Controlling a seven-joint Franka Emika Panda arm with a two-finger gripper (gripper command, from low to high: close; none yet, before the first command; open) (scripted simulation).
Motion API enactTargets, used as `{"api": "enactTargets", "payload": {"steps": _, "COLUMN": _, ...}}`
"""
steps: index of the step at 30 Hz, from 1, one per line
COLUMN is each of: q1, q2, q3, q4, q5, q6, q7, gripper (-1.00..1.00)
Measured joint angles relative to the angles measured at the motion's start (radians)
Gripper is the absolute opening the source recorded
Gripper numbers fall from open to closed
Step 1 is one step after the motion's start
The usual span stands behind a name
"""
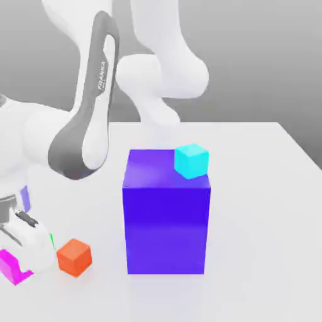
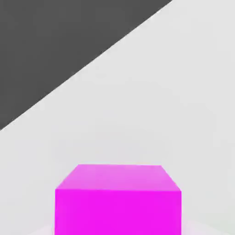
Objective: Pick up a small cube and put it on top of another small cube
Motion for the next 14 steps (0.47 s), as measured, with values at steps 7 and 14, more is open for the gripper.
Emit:
{"api": "enactTargets", "payload": {"steps": 7, "q1": -0.121, "q2": -0.150, "q3": -0.047, "q4": -0.208, "q5": 0.009, "q6": 0.058, "q7": -0.150, "gripper": -1.00}}
{"api": "enactTargets", "payload": {"steps": 14, "q1": -0.142, "q2": -0.001, "q3": 0.011, "q4": -0.209, "q5": 0.126, "q6": 0.200, "q7": -0.241, "gripper": 1.00}}
